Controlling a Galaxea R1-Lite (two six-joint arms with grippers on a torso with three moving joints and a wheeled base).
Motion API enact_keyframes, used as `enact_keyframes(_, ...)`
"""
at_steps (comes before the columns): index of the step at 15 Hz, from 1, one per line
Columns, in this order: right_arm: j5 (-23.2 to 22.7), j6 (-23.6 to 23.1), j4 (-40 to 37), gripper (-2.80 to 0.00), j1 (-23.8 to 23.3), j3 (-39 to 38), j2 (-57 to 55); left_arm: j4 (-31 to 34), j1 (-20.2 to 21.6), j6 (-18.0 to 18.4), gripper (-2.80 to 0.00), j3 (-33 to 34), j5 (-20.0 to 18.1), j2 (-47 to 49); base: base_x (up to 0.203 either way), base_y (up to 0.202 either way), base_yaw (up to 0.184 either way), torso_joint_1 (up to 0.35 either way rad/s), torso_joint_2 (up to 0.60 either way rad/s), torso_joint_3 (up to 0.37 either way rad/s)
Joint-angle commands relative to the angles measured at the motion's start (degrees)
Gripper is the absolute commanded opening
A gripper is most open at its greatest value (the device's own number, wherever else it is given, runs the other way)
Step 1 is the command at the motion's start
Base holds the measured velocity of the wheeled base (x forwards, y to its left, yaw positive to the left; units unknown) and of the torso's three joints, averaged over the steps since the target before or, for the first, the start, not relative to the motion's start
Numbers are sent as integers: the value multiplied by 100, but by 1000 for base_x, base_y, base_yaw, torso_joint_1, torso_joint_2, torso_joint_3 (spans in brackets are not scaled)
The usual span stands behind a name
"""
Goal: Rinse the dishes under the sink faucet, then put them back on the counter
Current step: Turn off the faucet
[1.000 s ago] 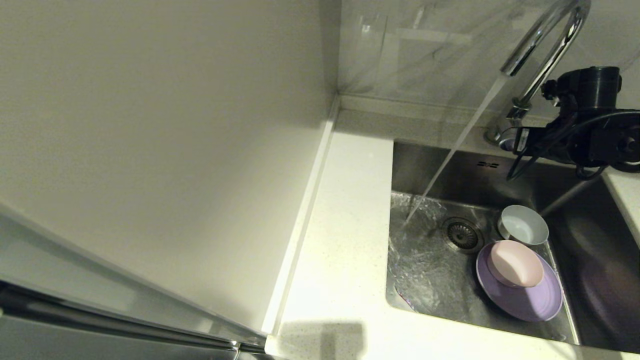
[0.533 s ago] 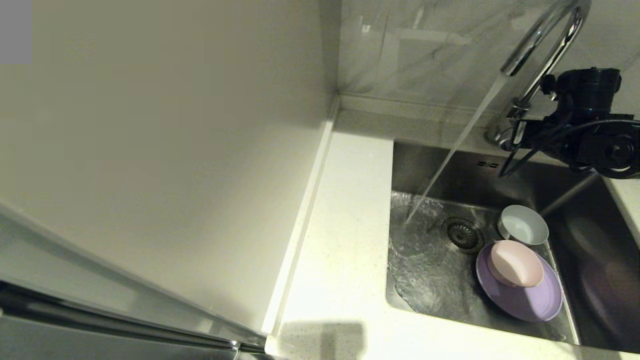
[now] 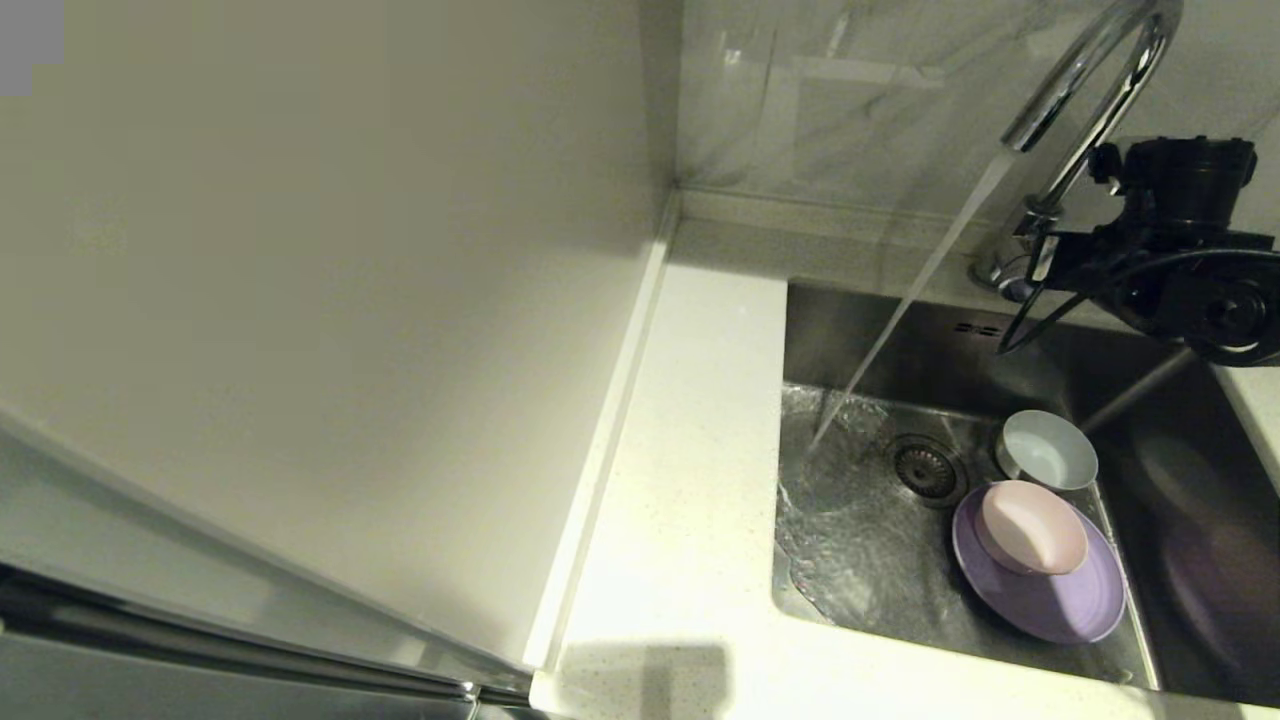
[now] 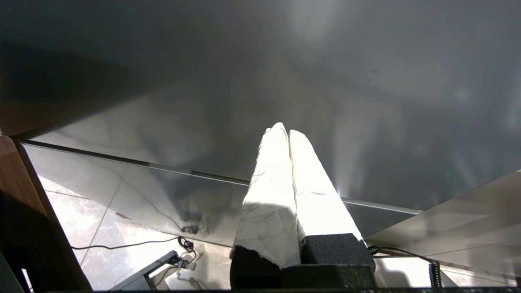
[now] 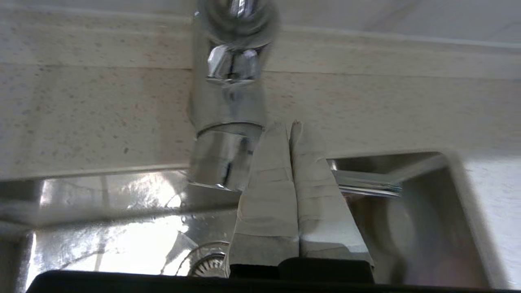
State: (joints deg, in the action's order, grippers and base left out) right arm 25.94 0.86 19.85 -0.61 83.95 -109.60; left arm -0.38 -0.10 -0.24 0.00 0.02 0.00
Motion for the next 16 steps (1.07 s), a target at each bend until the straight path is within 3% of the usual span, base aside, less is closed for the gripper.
enact_keyframes(1, -59, -12, -377, -280, -54, -70, 502, 2, 1, -2, -280, 18, -2, 0, 0, 0, 0, 0, 0, 0)
enact_keyframes(4, -188, -21, -1881, -280, -164, 536, 708, -5, 1, -2, -280, 18, -2, 0, 0, 0, 0, 0, 0, 0)
enact_keyframes(7, -241, -23, -3670, -280, -220, 1801, 471, 2, 1, -2, -280, 18, -2, 0, 0, 0, 0, 0, 0, 0)
enact_keyframes(10, -212, -84, -4672, -280, -213, 2642, -93, -6, 1, -2, -280, 18, -2, 0, 0, 0, 0, 0, 0, 0)
enact_keyframes(16, -80, -103, -4868, -280, -220, 2591, -245, -6, 1, -2, -280, 18, -2, 0, 0, 0, 0, 0, 0, 0)
